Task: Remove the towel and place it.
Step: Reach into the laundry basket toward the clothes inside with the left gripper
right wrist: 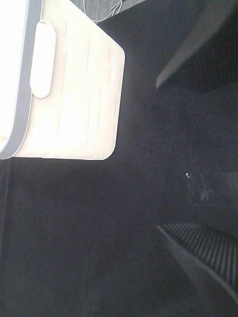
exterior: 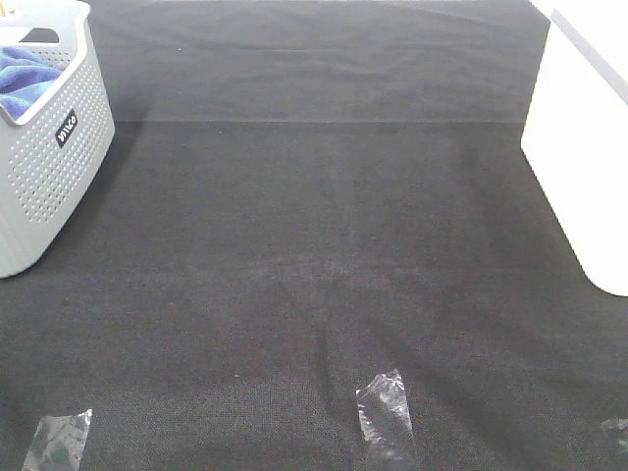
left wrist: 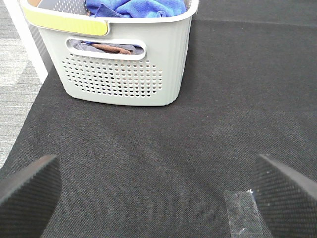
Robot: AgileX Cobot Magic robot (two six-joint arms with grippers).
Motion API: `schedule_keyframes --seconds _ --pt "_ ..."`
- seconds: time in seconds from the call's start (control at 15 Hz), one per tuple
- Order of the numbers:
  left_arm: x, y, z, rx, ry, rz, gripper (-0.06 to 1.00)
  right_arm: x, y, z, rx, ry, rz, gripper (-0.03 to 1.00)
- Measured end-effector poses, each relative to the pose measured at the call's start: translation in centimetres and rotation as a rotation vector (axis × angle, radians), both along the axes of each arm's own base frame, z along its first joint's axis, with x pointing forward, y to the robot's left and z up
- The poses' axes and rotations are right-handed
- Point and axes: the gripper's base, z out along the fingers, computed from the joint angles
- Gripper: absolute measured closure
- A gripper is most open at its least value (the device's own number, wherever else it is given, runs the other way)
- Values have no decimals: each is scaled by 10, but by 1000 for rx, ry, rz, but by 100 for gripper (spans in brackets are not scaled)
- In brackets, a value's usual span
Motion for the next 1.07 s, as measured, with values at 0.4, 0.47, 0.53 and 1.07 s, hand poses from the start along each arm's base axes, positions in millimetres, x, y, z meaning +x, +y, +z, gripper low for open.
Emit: schedule_keyframes --seconds 0.4,0.47,0.53,1.07 --pt "0 0 0 0 0 0 -5 0 0 0 0 0 0 24" --pt "0 0 0 0 0 0 -5 0 0 0 0 0 0 24" --pt "0 0 0 0 0 0 -5 0 0 0 0 0 0 24" --pt "0 0 0 0 0 0 -5 0 0 0 0 0 0 24"
